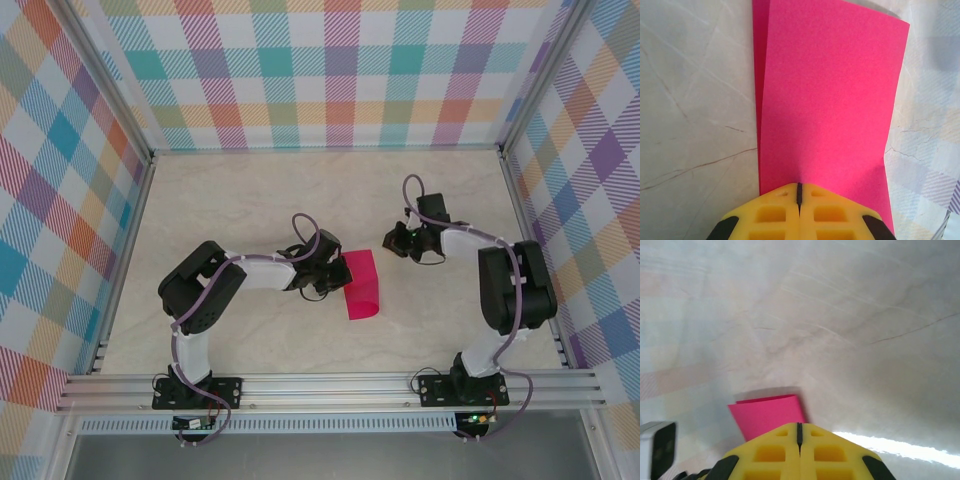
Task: Fold a paper plane with a square sheet of paper (pick it up from the middle)
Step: Fold the square sheet of paper in half at the center of the table.
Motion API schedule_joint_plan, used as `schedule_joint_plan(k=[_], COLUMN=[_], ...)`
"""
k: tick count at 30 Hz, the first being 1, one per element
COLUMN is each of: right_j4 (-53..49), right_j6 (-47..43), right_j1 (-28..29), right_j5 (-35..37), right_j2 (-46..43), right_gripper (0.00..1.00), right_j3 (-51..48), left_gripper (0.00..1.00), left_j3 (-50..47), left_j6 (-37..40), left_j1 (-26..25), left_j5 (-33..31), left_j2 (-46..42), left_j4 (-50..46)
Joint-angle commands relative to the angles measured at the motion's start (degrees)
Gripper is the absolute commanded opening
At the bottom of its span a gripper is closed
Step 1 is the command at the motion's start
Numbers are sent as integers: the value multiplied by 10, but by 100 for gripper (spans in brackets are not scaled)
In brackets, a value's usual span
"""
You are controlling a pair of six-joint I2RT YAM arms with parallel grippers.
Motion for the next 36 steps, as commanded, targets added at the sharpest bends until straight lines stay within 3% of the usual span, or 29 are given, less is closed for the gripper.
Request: schedule_joint_plan(k=[1,8,16,27,36], right_j4=[-22,-113,-113,-138,-154], right_j6=[-14,-41,-61,-61,-37], right_j1=[12,51,68,68,71], right_j5=[-55,-146,-190,-145,-46], right_j2=[-19,-43,-26,4,-32], right_gripper=[0,0,0,0,0], right_j3=[-14,-55,-67,-74,-131], left_gripper=[0,0,0,0,0], left_j3=[-60,-54,-52,-52,-52], left_j6=[3,7,10,10,11], left_j1=[-1,-2,-1,-2,-1], left_j5=[-65,-67,-72,-77,-80], left_j2=[60,62,57,54,56], left_j4=[-210,-211,-211,-212,-216])
